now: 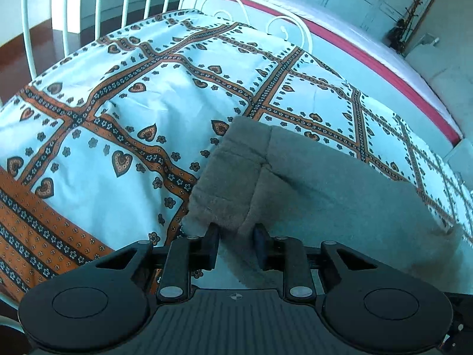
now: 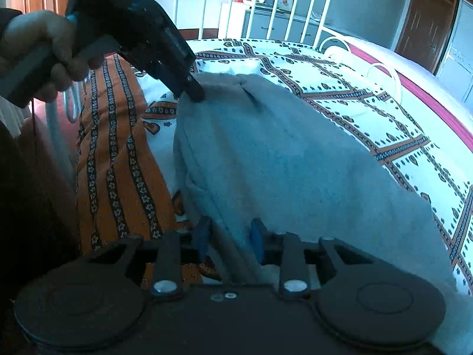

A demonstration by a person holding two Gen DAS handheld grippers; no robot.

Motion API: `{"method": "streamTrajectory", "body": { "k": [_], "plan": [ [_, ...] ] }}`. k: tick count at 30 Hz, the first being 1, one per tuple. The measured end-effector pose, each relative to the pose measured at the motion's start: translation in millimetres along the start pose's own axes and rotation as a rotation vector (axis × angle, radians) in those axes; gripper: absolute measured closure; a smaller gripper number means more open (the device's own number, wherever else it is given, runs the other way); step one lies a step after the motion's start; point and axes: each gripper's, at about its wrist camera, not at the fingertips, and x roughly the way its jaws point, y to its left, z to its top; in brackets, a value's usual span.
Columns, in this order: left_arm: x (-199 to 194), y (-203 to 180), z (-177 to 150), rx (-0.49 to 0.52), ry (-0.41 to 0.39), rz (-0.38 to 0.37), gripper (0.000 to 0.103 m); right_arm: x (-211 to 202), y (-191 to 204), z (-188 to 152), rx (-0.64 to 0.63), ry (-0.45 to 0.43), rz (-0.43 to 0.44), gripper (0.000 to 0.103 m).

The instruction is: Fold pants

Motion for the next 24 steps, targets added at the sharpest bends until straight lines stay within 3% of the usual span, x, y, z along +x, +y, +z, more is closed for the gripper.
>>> {"method": "streamTrajectory", "body": {
  "k": [4,7,10,14,15,19,24],
  "plan": [
    [-2.9,3.1,1.0,-0.015,-0.025,0.008,0.077,-1.7,-2.8,3.1,0.096,-0.012,0.018,0.094],
    [-10.2,4.9,5.7,-0.016,-0.057,0.012,0.077,-12.1,-14.1,8.8,0.192,-0.049,0.042,0.094],
    [-15.5,9.1,8.5,-0.017,-0.093,0.053,0.077,-21.4,-13.7,11.4,0.204,-0.068,0.048,0.094],
    [1.3,18.6,-2.5,-0.007,0.013,0.113,0.077,4.4,-5.6,-5.6,0.178,0.028,0.044,0.087],
    [-0.7,17.8,-5.2,-0.002,0.012,0.108,0.077,1.7,-5.8,-7.9,0.192,0.001,0.039,0.081],
    [-17.5,-7.8,-9.6,0.057,-0.013,0.097,0.077,-16.8,-17.0,-10.5,0.266,-0.037,0.044,0.08],
    [-25.5,-68.1,-14.7,0.133,0.009,-0.005,0.076,-53.0,-46.9,-37.8,0.426,-0.041,0.001,0.079]
  ]
}}
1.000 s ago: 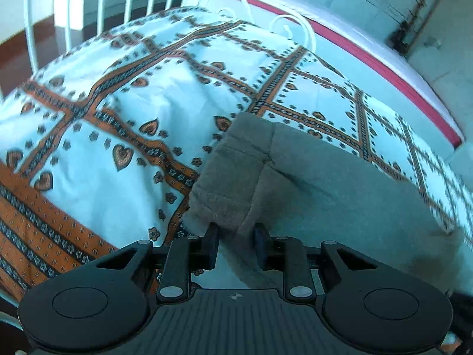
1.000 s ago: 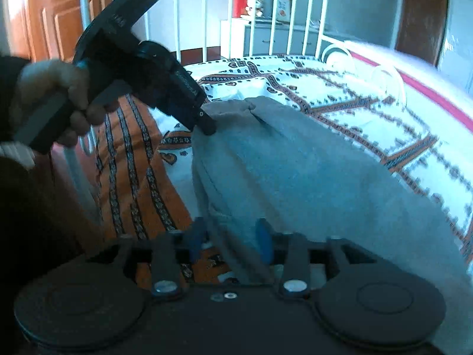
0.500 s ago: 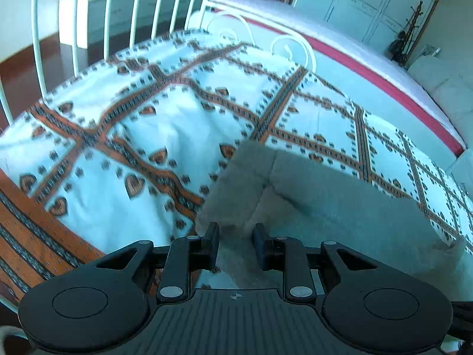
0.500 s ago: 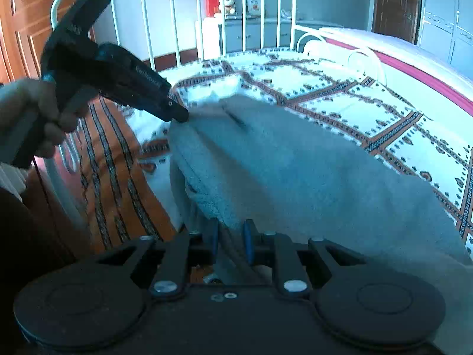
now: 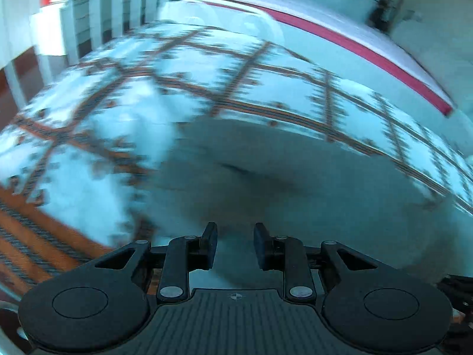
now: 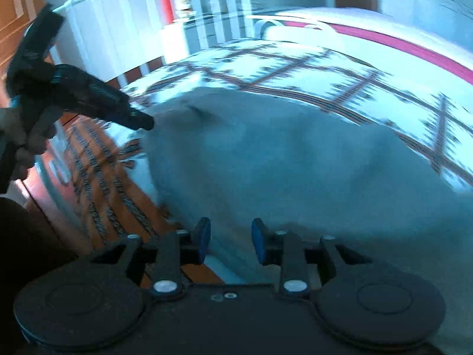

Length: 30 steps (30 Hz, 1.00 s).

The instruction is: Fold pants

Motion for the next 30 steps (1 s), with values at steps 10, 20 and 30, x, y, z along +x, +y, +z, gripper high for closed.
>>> {"method": "streamTrajectory", "body": {
  "k": [10,20,30],
  "plan": [
    [26.2,-144.6,-47.4,0.139,0.083,-0.139,0.03,-75.6,-96.4,-67.0,0.356,0.001,-0.166,0.074],
    [47.5,-175.3,-75.8,0.192,0.075,-0.032,0.016,-94.1,-154.3,-101.2,0.636,-0.018,-0.258,0.074],
    [52.2,-183.7,-87.4,0.236,0.044,0.004,0.015,-94.5,-190.2,-105.8,0.919,-0.115,-0.365,0.078]
  ]
}}
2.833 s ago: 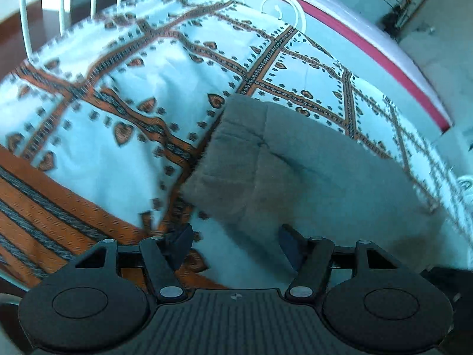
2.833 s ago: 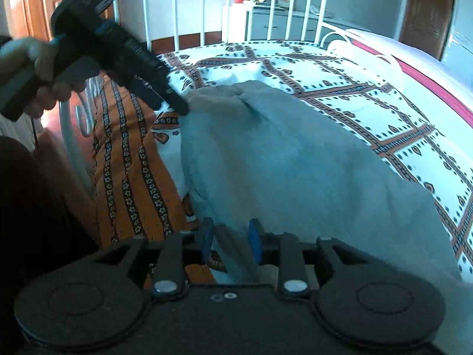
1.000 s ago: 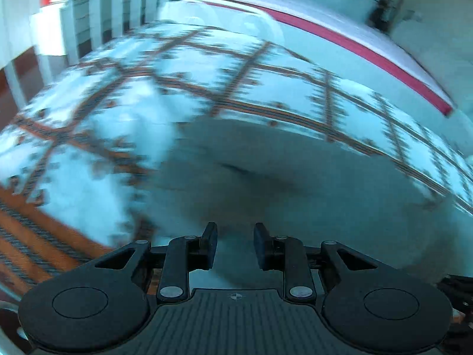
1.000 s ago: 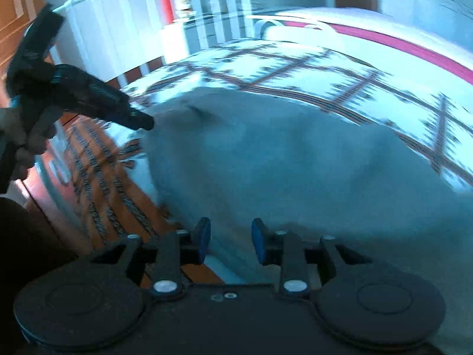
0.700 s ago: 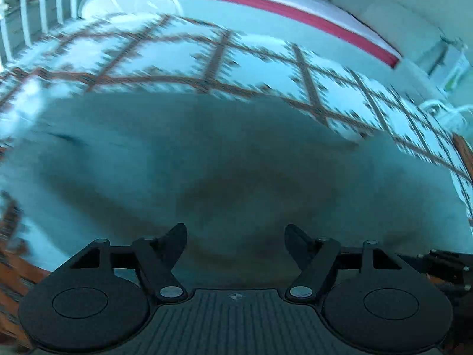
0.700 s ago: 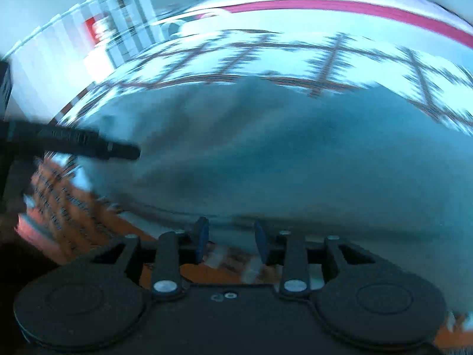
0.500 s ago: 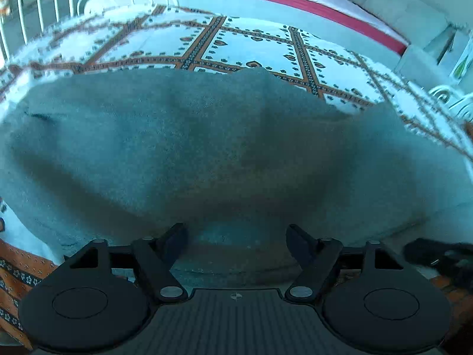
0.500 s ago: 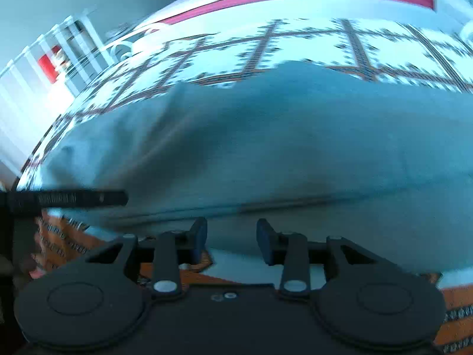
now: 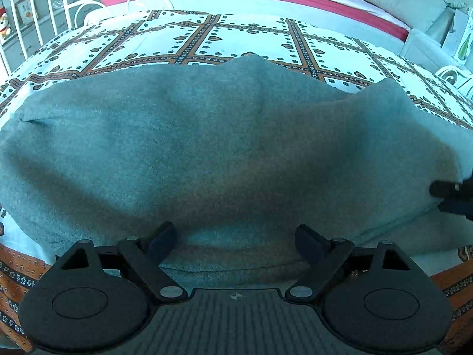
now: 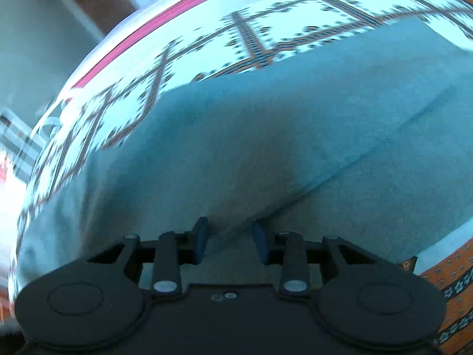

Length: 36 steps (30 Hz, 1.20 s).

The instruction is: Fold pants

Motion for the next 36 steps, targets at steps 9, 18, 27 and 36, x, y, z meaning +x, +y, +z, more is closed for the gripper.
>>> {"method": "streamTrajectory", "body": {
  "k": [9,18,27,36],
  "plan": [
    [0.5,-0.8,-1.6,0.002,-0.012,-0.003,0.013,-3.2,-3.2,3.0,0.137,-0.085,-0.016,0.1],
    [-2.3,-0.6,-2.7,0.016,-0.022,-0.016,0.011,-68.1,11.9,-15.6,-0.05,-0.169,0.054,0.103],
    [-6.8,-2.2,-3.3,0.036,-0.032,-0.01,0.011,-33.2,-4.7,-39.3,-0.113,-0.074,-0.065,0.102],
    [-17.1,-16.6,-1.0,0.04,-0.063,-0.074,0.011,-56.3,-44.5,-23.4,0.052,-0.092,-0.009,0.087]
  ]
}}
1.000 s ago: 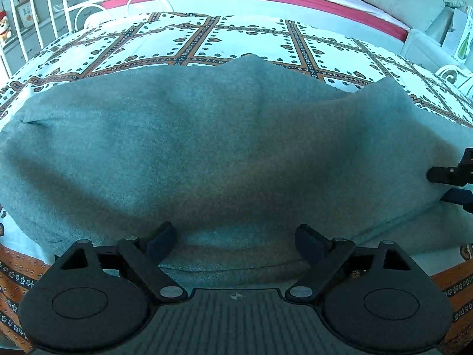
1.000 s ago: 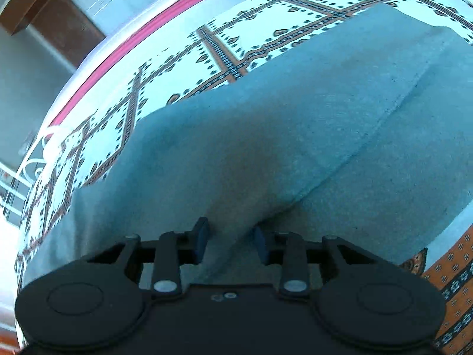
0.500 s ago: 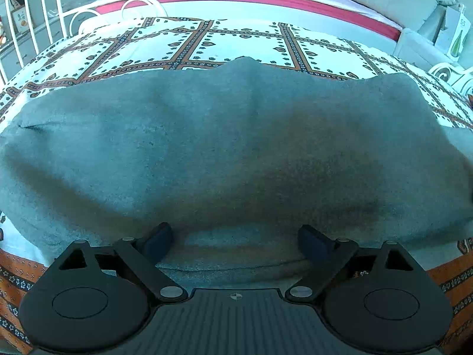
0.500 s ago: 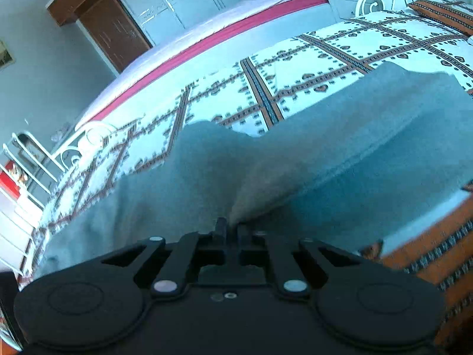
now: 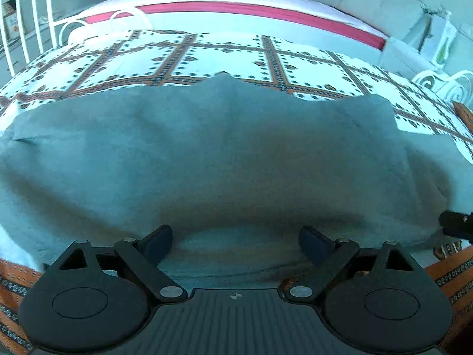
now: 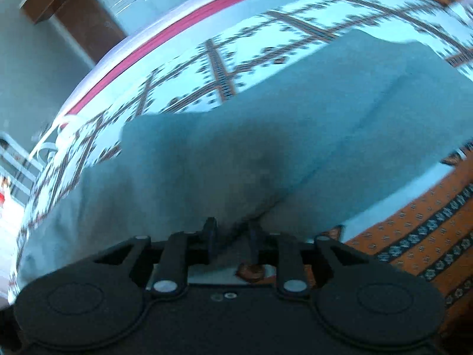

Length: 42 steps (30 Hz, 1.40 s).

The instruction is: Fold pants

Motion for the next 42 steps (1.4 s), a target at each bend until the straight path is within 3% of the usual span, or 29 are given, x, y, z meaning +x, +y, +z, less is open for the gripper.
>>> {"method": "streamTrajectory", "body": {
  "k": [3,10,13,17,18,20,23,24,25,26,29,32,33,36,42],
  "plan": [
    [9.3,-7.9,-1.1,0.023,0.025,0.016,0.011,-1.2,-15.0,10.3,0.022,-0.022,-0.029,0.086],
    [12.8,-12.8,-2.7,0.036,0.023,0.033,0.008,10.8,-73.3,44.3,0.226,-0.046,-0.047,0.086],
    [14.2,-13.4,-2.3,0.041,0.022,0.039,0.007,14.3,-83.9,59.6,0.256,-0.081,-0.055,0.077],
    [15.6,-14.7,-2.8,0.045,0.019,0.047,0.005,23.4,-97.2,71.7,0.332,-0.082,-0.009,0.075],
    [16.1,-14.7,-2.8,0.047,0.019,0.049,0.004,24.4,-97.1,73.3,0.33,-0.081,-0.005,0.078],
    [16.8,-15.3,-2.9,0.048,0.018,0.052,0.003,20.0,-94.3,73.3,0.302,-0.108,-0.005,0.094],
    [17.9,-16.0,-3.0,0.049,0.017,0.055,0.002,10.3,-92.4,71.3,0.289,-0.147,0.008,0.098],
    [18.2,-16.0,-2.9,0.049,0.017,0.056,0.002,9.2,-92.1,72.1,0.285,-0.153,0.005,0.096],
    [18.3,-16.1,-2.9,0.049,0.017,0.055,0.002,10.0,-92.7,71.7,0.28,-0.146,-0.016,0.083],
    [18.2,-16.1,-3.0,0.05,0.017,0.055,0.001,12.5,-95.6,70.9,0.297,-0.127,-0.042,0.076],
    [18.5,-16.2,-3.1,0.05,0.015,0.055,0.001,12.4,-110.0,69.0,0.399,-0.14,-0.027,0.077],
    [19.8,-16.3,-3.1,0.052,0.013,0.057,0.001,15.1,-113.5,71.9,0.414,-0.145,-0.019,0.073],
    [20.1,-16.4,-3.0,0.052,0.013,0.057,0.0,18.2,-112.3,73.1,0.408,-0.135,0.009,0.074],
    [20.1,-16.3,-3.2,0.052,0.013,0.057,0.0,22.7,-104.7,74.2,0.352,-0.108,0.045,0.101],
    [20.4,-15.3,-2.6,0.052,0.012,0.052,0.0,-4.7,-74.6,80.7,0.179,-0.222,0.004,0.103]
  ]
}}
